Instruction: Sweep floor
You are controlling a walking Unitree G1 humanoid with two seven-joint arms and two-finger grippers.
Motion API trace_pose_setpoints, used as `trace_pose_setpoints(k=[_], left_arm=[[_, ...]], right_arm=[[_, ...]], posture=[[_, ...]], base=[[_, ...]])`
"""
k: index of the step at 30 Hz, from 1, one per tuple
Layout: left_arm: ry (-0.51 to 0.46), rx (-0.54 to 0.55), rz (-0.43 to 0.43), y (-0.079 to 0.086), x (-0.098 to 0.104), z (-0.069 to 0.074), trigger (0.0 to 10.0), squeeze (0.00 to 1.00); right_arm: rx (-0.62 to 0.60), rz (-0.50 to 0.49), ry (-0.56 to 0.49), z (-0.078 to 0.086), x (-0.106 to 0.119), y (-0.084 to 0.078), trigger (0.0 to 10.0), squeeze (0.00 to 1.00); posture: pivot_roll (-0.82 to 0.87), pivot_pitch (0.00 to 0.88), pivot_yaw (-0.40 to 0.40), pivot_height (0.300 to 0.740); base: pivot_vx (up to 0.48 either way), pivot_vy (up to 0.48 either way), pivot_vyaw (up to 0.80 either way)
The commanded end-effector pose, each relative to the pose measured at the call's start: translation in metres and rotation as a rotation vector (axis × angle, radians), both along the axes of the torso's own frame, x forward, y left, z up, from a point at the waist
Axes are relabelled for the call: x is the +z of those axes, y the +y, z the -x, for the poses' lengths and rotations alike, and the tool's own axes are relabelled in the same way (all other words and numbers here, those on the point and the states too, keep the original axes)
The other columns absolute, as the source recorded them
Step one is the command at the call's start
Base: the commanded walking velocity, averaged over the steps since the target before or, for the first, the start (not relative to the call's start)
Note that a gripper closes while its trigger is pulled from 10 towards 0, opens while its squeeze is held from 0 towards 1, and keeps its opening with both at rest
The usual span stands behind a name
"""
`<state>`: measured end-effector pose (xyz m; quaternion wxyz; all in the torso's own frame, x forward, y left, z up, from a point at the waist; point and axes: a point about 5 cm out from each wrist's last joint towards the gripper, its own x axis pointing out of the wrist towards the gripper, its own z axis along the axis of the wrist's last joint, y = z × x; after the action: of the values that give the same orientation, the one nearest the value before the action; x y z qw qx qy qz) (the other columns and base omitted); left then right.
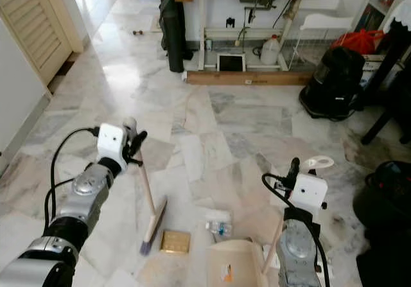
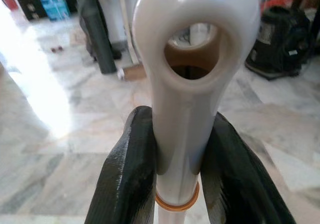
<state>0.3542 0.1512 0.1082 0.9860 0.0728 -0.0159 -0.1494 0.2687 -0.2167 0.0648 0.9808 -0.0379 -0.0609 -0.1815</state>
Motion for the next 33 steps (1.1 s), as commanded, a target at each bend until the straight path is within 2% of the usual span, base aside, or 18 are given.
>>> trace_pose_setpoints(k=[1, 10, 16, 18, 23, 28, 30, 33], left_arm=[[-0.041, -0.024, -0.003, -0.003, 0.009, -0.003, 10.0, 0.0], [0.01, -0.116, 0.026, -0.008, -0.002, 0.001, 10.0, 0.0], [0.071, -0.175, -0.032, -0.006, -0.008, 0.002, 10.0, 0.0], [0.108, -0.205, -0.065, -0.003, -0.012, 0.003, 10.0, 0.0], [0.165, -0.257, -0.088, 0.002, -0.015, 0.005, 10.0, 0.0], [0.199, -0.32, -0.118, 0.01, -0.012, 0.008, 10.0, 0.0], [0.221, -0.368, -0.139, 0.02, -0.01, 0.013, 10.0, 0.0], [0.247, -0.409, -0.153, 0.025, -0.008, 0.018, 10.0, 0.0]], right_arm=[[-0.005, -0.003, -0.015, 0.001, 0.002, 0.0, 10.0, 0.0], [-0.006, -0.008, -0.012, 0.002, 0.001, 0.001, 10.0, 0.0], [-0.005, -0.01, -0.009, 0.002, 0.0, 0.002, 10.0, 0.0], [-0.004, -0.01, -0.009, 0.002, 0.0, 0.002, 10.0, 0.0], [-0.007, -0.008, -0.011, 0.001, 0.001, 0.0, 10.0, 0.0], [-0.008, -0.006, -0.012, 0.0, 0.001, -0.001, 10.0, 0.0], [-0.007, -0.006, -0.012, 0.0, 0.002, -0.001, 10.0, 0.0], [-0.005, -0.006, -0.012, -0.002, 0.002, -0.001, 10.0, 0.0]], posture=[[0.04, 0.057, 0.01, 0.74], [0.05, 0.064, 0.014, 0.74], [0.05, 0.065, 0.015, 0.74], [0.05, 0.065, 0.015, 0.74], [0.05, 0.064, 0.016, 0.74], [0.06, 0.064, 0.014, 0.74], [0.06, 0.063, 0.013, 0.74], [0.06, 0.063, 0.013, 0.74]], base=[[0.0, 0.0, 0.0], [0.0, 0.0, 0.0], [0.0, 0.0, 0.0], [0.0, 0.0, 0.0], [0.0, 0.0, 0.0], [0.0, 0.0, 0.0], [0.0, 0.0, 0.0], [0.0, 0.0, 0.0]])
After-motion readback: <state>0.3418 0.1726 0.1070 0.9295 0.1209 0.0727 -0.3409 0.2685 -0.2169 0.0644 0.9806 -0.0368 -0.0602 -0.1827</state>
